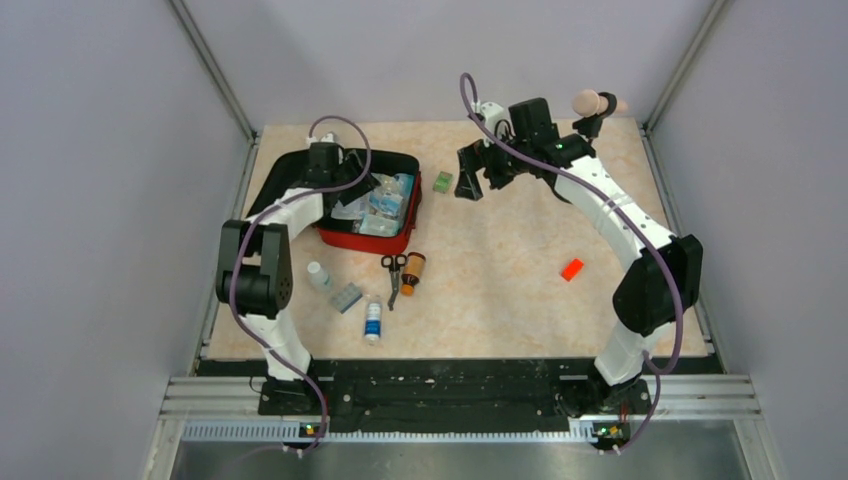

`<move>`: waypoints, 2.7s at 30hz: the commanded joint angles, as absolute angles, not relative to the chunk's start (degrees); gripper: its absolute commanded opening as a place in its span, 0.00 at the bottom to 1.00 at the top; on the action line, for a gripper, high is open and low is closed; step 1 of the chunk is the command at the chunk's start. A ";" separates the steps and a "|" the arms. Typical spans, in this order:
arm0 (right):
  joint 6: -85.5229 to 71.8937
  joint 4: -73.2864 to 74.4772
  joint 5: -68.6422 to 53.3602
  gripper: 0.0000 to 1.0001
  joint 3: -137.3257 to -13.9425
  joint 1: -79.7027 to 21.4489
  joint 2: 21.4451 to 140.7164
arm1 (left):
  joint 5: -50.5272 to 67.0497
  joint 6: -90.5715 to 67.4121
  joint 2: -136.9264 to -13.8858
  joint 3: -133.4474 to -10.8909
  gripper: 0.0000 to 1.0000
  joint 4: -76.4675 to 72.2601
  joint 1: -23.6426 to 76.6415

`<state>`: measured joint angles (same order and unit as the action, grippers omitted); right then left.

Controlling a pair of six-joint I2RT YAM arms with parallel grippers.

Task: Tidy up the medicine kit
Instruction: Place the medical item at the medicine box, then pick up the pill bottle at the center of the board.

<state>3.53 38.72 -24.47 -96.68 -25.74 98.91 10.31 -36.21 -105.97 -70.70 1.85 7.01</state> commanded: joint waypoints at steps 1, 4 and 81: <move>4.47 37.88 -24.29 0.99 -95.46 -26.02 97.02 | 7.19 -31.70 -98.27 -75.80 0.61 3.19 6.92; 4.84 37.84 -23.92 0.99 -94.66 -26.02 96.56 | 8.11 -28.19 -96.15 -77.21 0.66 5.58 7.48; 7.73 36.55 -27.71 0.99 -90.75 -26.02 98.13 | 12.84 16.90 -76.33 -56.42 0.44 45.95 -3.84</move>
